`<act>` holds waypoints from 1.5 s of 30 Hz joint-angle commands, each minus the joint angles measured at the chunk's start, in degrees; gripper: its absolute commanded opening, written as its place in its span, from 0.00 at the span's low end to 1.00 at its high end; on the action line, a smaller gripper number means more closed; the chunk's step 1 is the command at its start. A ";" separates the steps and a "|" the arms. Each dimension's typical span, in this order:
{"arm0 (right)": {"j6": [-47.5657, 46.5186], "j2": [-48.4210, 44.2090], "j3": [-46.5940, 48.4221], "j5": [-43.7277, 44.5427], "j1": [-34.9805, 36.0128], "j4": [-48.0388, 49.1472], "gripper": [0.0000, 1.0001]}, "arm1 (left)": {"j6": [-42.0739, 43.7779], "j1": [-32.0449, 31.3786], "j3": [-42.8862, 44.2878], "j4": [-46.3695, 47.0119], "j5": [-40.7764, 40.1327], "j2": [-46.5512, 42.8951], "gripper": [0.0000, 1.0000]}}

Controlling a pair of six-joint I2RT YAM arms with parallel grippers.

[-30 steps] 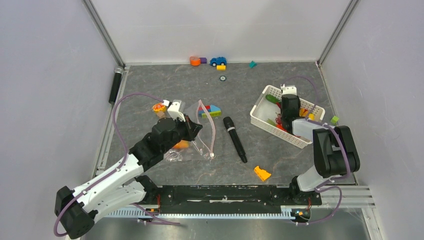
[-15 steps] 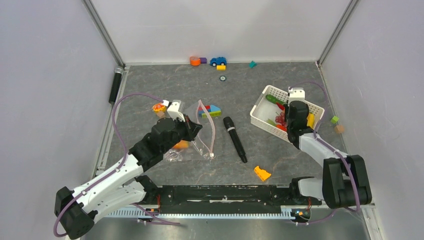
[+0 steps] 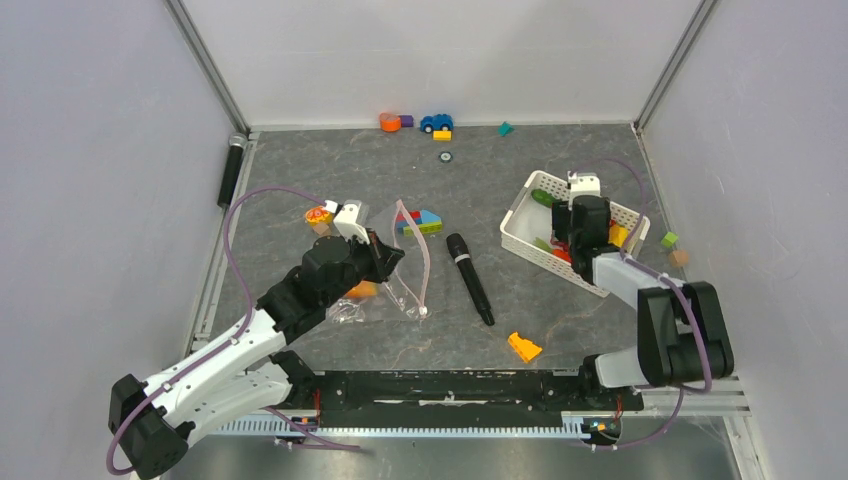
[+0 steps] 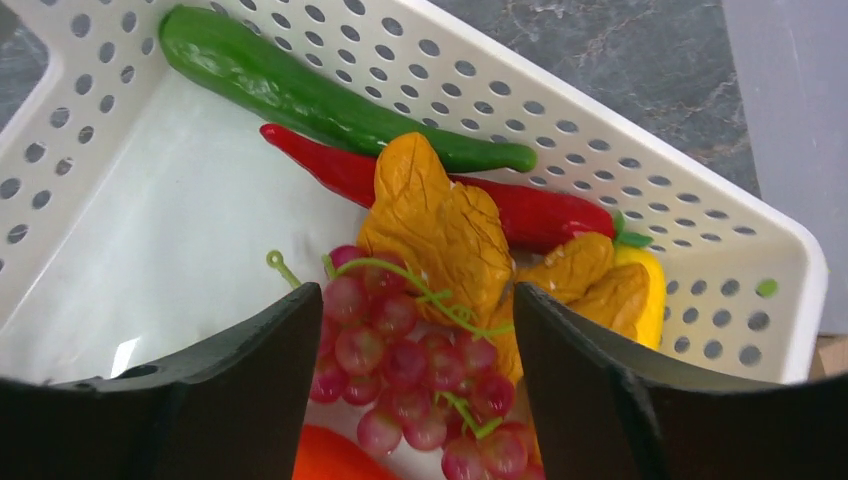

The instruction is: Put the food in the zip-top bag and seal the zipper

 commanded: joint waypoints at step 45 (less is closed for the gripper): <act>11.31 -7.35 -5.57 -3.85 -5.89 5.67 0.00 | 2.06 -0.15 1.15 1.30 -1.28 -0.07 0.02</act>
